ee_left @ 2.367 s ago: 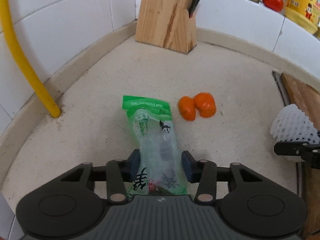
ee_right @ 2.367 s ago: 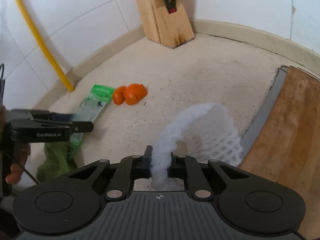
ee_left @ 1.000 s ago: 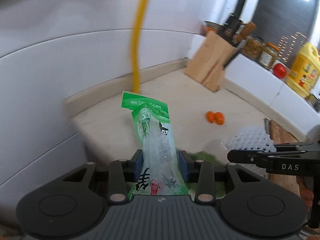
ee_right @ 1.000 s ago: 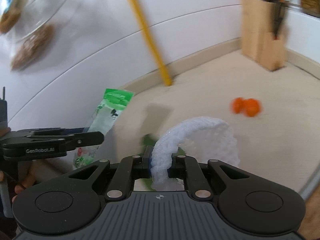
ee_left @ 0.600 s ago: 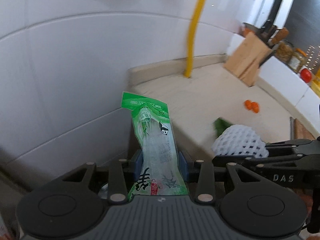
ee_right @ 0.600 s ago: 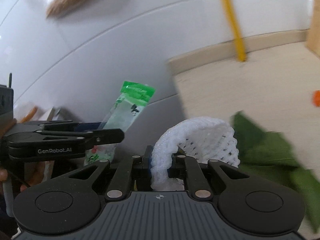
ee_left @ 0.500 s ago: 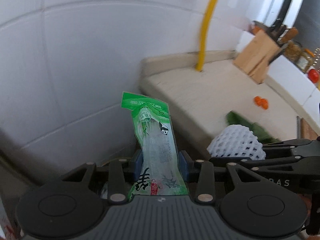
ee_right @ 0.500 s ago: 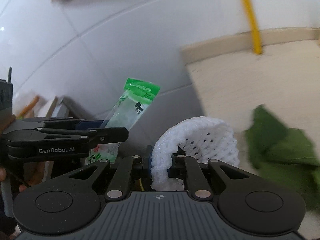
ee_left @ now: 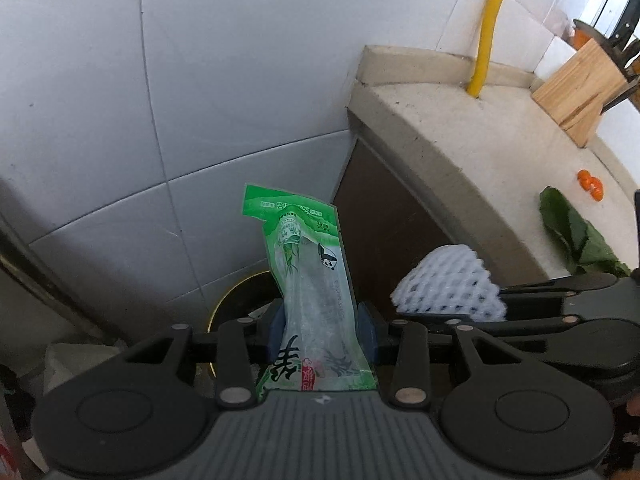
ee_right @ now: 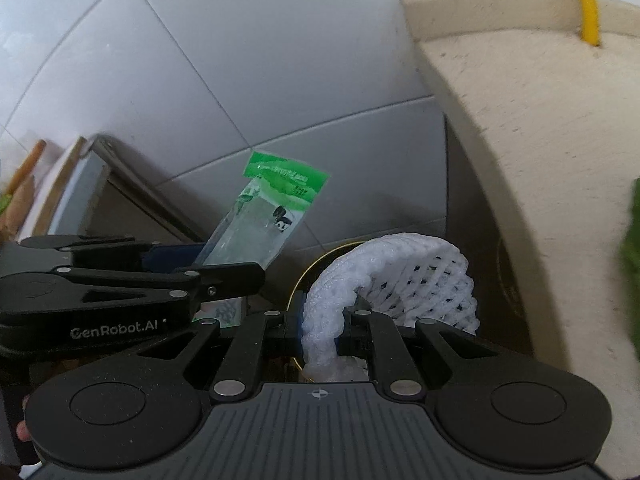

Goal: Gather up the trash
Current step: 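Carry the green packet and foam net down over the trash bin, then open the left tool to drop the packet while the right tool releases the foam net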

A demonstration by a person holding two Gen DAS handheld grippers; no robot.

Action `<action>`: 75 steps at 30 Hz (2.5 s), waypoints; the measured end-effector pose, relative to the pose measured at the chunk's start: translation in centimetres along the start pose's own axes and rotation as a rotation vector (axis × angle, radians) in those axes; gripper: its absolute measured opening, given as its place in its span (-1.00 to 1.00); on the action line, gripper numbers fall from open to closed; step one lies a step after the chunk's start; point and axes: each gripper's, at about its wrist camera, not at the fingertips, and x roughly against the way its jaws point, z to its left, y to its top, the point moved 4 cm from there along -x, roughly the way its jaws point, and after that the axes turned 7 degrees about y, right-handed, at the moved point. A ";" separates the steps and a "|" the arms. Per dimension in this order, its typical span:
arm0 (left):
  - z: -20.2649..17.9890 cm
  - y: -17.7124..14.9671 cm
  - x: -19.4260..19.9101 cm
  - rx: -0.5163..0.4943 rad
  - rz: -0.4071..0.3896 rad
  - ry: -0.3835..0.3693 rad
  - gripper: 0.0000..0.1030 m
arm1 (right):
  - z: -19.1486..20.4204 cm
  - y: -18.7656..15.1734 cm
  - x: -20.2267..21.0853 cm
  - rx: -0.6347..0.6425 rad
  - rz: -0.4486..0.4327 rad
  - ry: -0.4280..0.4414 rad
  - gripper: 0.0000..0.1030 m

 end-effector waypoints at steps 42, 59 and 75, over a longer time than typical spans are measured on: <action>2.5 1.3 -4.9 0.140 0.156 0.086 0.22 | -4.2 1.4 -8.7 -0.176 0.062 -0.023 0.04; 4.9 2.4 -3.2 0.257 0.071 0.139 0.22 | -5.4 1.4 -11.7 -0.329 0.082 0.017 0.38; 6.1 3.4 -2.0 0.331 -0.004 0.141 0.22 | -5.9 1.6 -14.2 -0.443 0.182 -0.052 0.40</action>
